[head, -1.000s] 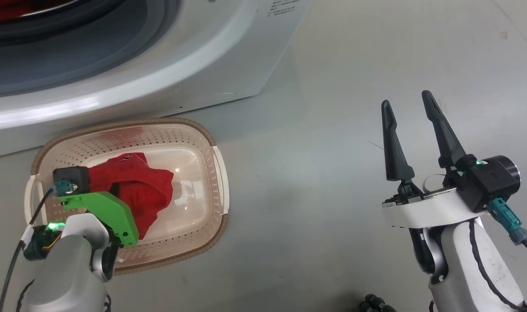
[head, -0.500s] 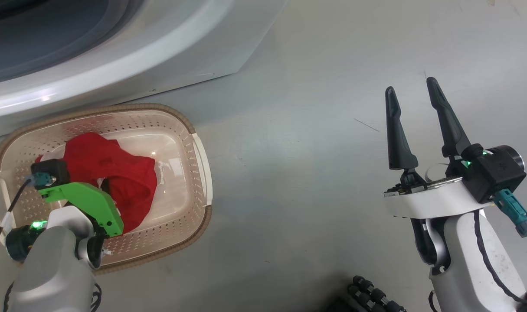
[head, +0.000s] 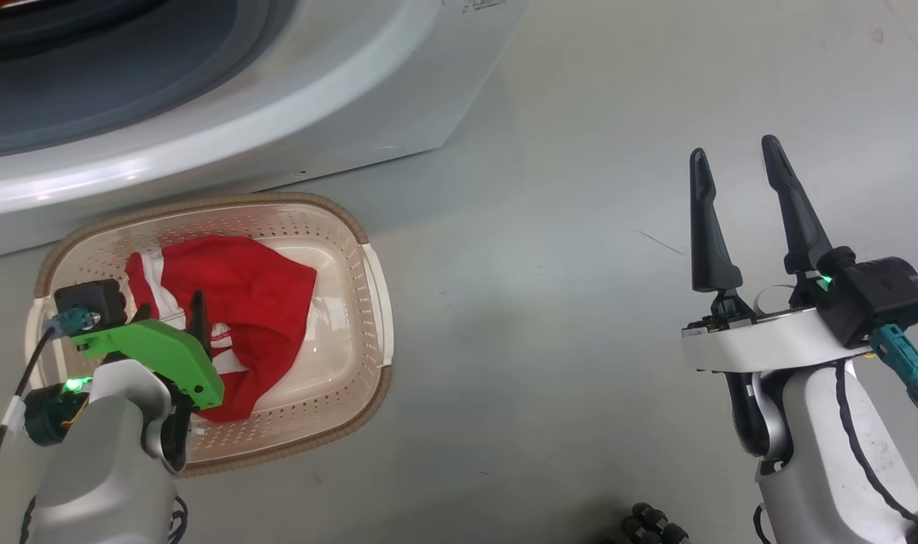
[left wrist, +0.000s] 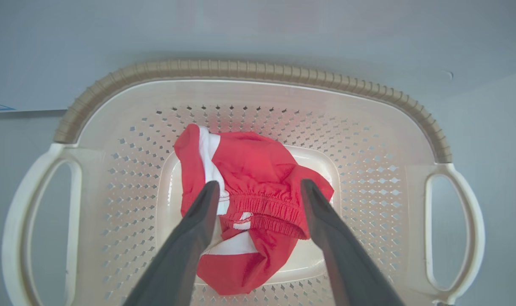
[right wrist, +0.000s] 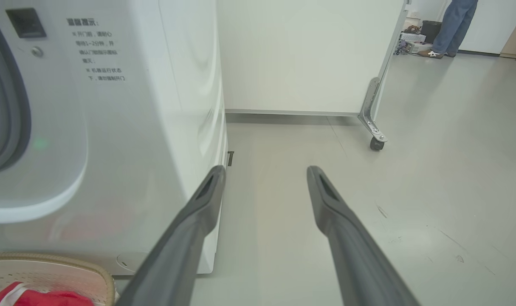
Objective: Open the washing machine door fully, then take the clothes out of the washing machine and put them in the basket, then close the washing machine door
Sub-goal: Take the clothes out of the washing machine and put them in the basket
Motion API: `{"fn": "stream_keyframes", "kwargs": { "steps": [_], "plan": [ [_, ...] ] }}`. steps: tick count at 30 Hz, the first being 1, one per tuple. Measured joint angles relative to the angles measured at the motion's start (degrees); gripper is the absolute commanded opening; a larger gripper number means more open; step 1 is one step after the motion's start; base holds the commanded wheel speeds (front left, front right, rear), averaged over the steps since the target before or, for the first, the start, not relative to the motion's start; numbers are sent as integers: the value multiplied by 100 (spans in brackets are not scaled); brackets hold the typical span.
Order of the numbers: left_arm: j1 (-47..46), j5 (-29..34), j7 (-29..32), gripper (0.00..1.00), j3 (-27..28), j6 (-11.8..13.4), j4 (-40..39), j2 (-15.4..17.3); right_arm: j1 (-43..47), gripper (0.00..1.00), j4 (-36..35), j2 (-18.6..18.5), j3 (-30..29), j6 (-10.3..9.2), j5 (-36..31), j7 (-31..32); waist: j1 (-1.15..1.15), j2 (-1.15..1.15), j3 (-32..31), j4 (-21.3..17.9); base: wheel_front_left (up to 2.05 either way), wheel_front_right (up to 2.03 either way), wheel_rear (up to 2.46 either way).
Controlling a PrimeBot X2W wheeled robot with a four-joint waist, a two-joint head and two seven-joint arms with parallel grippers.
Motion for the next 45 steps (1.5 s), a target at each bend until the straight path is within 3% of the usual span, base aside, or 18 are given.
{"fn": "stream_keyframes", "kwargs": {
  "steps": [13, 18, 31, 45],
  "plan": [
    [296, 70, -1183, 100, -230, -378, -334, -213, 87, 100, 296, -105, -336, -54, -63, 0, 0, 0, -635, 409, 0, 0, 0],
    [495, 229, -1250, 100, -370, -435, -589, -249, 294, 100, 453, -164, -382, -54, -70, 0, 0, 0, -968, 598, 0, 0, 0],
    [1003, 615, -1316, 100, -445, -424, -1777, -208, 838, 100, 746, -177, -380, -48, -127, 0, -1, 0, -1986, 1017, 0, 0, 0],
    [2119, 898, -1316, 100, -356, -71, -3085, -46, 1444, 100, 861, -187, -307, -48, -130, 0, -1, 0, -3031, 1281, 0, 0, 0]
  ]
}}
